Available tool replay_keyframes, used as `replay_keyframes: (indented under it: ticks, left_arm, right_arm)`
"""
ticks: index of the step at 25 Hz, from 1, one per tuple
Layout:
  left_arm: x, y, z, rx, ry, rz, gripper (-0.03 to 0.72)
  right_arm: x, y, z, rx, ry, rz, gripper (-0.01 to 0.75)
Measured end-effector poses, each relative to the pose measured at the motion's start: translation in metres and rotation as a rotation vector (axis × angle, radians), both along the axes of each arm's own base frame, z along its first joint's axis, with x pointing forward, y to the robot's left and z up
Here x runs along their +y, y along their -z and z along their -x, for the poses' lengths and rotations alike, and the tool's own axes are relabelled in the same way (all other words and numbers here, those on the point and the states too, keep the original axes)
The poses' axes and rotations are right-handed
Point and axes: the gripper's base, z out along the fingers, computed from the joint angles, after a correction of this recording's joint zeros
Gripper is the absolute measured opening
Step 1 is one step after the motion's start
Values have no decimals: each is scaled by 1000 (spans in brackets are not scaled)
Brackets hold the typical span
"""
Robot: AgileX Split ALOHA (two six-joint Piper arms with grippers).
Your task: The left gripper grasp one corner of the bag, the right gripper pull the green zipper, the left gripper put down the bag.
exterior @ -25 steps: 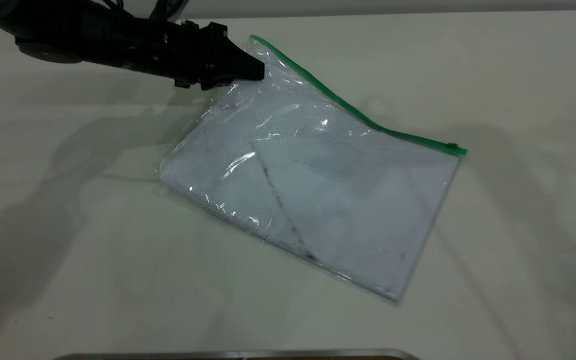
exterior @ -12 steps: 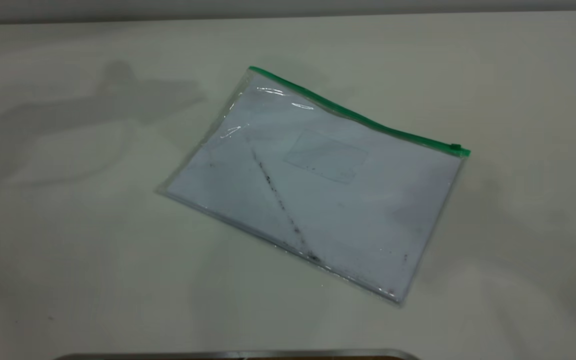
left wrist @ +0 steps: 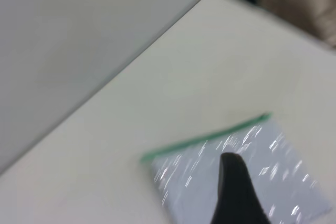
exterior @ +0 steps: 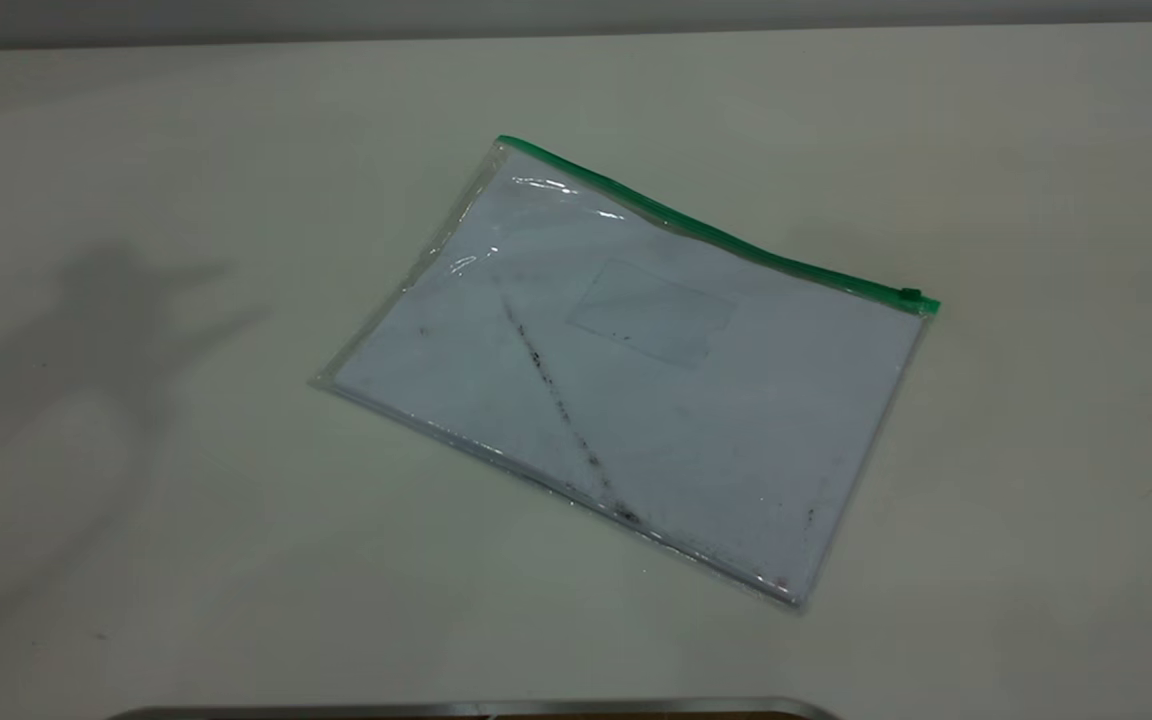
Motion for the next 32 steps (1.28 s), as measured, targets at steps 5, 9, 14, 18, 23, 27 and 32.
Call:
replay_keyframes:
  ticks: [5,9,14,18,23,27,32]
  left_arm:
    - [10,-30,51,41,-251,-113,517]
    - [18,-17,92,127,-418,-183,515]
    - [21,31,156,251,-546,-254,485]
    - [19,82,206,329,-596,-283,477]
    - [14,134,257,330,-649,-270,476]
    - [13,161,280,244,-700,-238,475]
    - [10,164,298,162,-743,-179,474]
  right_arm:
    - [-8,64,14,80,46,47,477]
    - [-10,106,18,157,41,77,482]
    - [-8,116,14,124,35,68,483]
    - [-8,118,15,134,27,65,483]
    - [-7,119,15,138,26,63,483]
    - [-7,119,15,138,26,63,483]
    - [-8,119,17,122,26,57,483]
